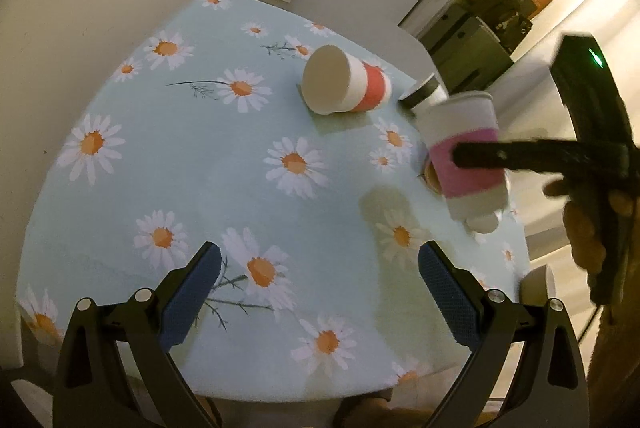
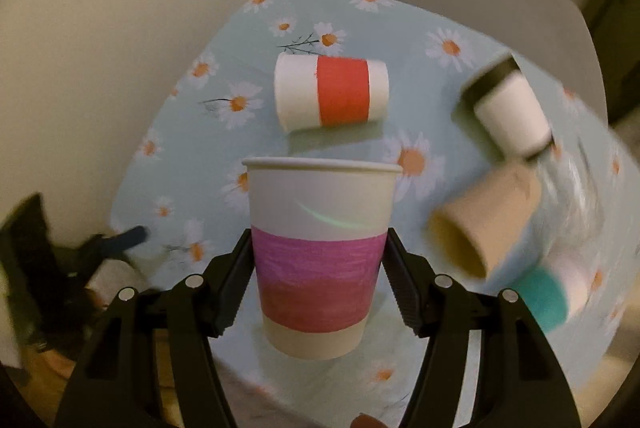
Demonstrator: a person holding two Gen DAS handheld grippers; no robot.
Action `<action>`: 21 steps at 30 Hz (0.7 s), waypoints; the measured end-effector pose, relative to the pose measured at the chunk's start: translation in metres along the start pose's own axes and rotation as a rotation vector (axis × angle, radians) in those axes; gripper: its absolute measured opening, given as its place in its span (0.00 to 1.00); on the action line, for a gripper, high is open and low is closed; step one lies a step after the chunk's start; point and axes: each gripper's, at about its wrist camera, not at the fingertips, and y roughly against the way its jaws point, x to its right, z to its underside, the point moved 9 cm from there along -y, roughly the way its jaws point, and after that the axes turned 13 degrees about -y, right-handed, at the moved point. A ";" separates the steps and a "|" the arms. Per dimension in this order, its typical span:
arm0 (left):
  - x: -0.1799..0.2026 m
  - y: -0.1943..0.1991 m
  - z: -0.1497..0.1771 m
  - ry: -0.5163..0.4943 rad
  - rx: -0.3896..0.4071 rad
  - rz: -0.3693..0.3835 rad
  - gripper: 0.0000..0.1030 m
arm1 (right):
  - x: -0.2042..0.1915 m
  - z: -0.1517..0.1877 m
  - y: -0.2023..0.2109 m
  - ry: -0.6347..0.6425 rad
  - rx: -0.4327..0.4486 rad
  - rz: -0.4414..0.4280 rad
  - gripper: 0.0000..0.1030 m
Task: Flip cup upright
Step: 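Lift the pink-banded cup with the right tool, rotate it upright, lower onto table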
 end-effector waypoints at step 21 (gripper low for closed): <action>0.033 0.018 0.063 0.039 -0.025 0.071 0.93 | 0.033 0.118 -0.017 -0.371 0.023 -0.191 0.62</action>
